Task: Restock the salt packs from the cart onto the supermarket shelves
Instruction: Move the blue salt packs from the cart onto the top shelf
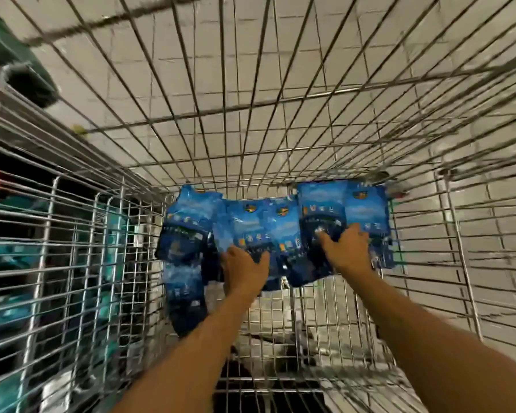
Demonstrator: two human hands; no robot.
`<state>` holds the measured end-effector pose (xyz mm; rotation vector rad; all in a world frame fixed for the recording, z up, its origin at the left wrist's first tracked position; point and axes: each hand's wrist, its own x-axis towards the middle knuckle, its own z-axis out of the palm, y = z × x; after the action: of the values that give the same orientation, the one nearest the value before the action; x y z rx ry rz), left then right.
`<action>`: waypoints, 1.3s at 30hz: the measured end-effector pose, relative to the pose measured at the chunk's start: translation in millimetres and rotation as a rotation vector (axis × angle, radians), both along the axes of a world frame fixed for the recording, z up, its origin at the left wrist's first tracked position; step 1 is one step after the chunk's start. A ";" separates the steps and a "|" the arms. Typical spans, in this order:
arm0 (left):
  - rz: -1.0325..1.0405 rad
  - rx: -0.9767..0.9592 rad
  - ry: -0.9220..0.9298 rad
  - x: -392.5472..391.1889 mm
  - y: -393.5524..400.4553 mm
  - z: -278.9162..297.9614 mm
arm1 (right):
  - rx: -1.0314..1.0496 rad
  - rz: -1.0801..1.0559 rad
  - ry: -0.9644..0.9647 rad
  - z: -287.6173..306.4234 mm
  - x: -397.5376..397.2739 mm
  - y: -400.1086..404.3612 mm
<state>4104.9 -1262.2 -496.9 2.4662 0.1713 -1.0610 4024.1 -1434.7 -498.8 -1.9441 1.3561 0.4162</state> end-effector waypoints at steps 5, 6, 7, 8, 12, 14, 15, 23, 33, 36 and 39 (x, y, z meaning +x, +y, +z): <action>0.136 0.123 -0.070 1.9 -19.2 -25.0 | -0.076 0.122 0.173 -41.9 17.1 -9.8; 0.152 0.154 -0.080 2.2 -20.8 -28.4 | -0.091 0.102 0.168 -47.9 19.1 -11.0; 0.161 0.178 -0.083 1.4 -23.0 -31.1 | -0.109 0.076 0.167 -52.7 19.7 -12.0; 0.167 0.186 -0.081 0.7 -24.6 -34.2 | -0.123 0.066 0.175 -56.1 20.3 -13.2; 0.290 0.098 0.002 6.6 -26.3 -49.0 | -0.097 -0.111 0.005 -60.8 24.6 -18.6; 0.323 0.083 0.054 10.7 -24.8 -53.9 | -0.002 -0.196 -0.063 -60.1 26.9 -16.6; 0.343 0.053 0.059 9.7 -24.8 -55.4 | 0.058 -0.237 -0.086 -57.9 27.2 -14.6; 0.483 -0.217 0.196 15.7 -9.7 -43.0 | 0.453 -0.523 -0.412 -28.1 -1.3 17.8; 0.557 -0.413 0.505 9.6 62.5 75.0 | 0.608 -0.532 -0.521 94.0 -52.3 41.2; 0.565 -0.442 0.522 7.5 73.0 135.1 | 0.624 -0.566 -0.561 151.9 -58.9 47.8; 0.565 -0.532 0.484 3.9 80.1 211.2 | 0.654 -0.584 -0.624 214.5 -69.9 56.7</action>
<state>4108.8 -1182.2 -285.7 1.5275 0.6066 -1.2188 3954.3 -1378.0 -284.3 -0.9572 1.1040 -0.0468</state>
